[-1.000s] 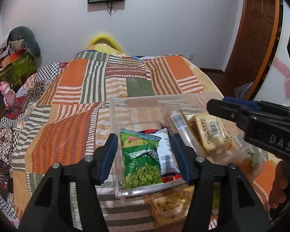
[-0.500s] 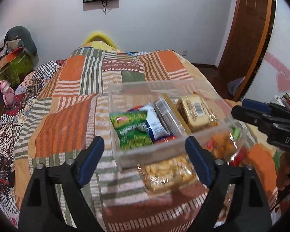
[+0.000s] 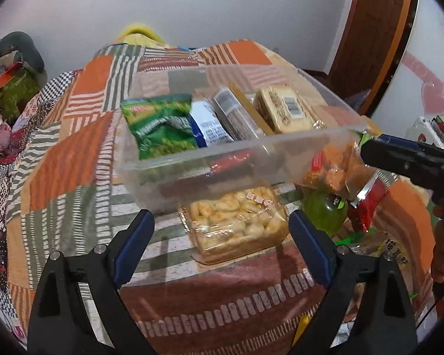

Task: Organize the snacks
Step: 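Grasp the cracker tray with the left gripper while the right grasps the meatball snack bag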

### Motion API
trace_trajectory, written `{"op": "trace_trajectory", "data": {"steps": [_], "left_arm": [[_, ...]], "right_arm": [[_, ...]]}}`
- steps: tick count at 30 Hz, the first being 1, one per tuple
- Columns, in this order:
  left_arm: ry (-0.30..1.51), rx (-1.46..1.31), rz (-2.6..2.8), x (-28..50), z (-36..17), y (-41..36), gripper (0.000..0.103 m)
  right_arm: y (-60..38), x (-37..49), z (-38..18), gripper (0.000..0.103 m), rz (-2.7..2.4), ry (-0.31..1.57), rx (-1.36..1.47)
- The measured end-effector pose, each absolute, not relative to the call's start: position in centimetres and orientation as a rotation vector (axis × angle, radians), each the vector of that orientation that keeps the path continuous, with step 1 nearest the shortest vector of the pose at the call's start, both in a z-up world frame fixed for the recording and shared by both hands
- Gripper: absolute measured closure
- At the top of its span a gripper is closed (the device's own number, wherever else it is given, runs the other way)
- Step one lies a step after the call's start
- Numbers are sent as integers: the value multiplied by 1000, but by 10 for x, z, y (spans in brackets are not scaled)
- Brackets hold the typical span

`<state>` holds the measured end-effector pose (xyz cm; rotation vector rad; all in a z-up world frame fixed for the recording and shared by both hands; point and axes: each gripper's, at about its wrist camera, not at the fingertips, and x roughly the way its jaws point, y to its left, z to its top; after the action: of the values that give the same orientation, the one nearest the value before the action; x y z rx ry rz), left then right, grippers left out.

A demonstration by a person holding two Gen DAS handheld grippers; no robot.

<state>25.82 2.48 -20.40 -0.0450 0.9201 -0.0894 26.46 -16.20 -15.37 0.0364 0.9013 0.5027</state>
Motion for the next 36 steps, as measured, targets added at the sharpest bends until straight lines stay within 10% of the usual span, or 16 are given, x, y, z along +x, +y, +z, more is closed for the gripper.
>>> {"op": "trace_trajectory", "data": {"steps": [9, 21, 36], "left_arm": [[948, -79, -98, 272, -222, 20, 9], [944, -91, -143, 274, -227, 15, 26], [826, -78, -135, 249, -176, 23, 27]], "right_arm": [[-152, 266, -164, 22, 549, 938, 50], [-152, 258, -171, 53, 541, 935, 15], [-160, 245, -135, 55, 557, 830, 14]]}}
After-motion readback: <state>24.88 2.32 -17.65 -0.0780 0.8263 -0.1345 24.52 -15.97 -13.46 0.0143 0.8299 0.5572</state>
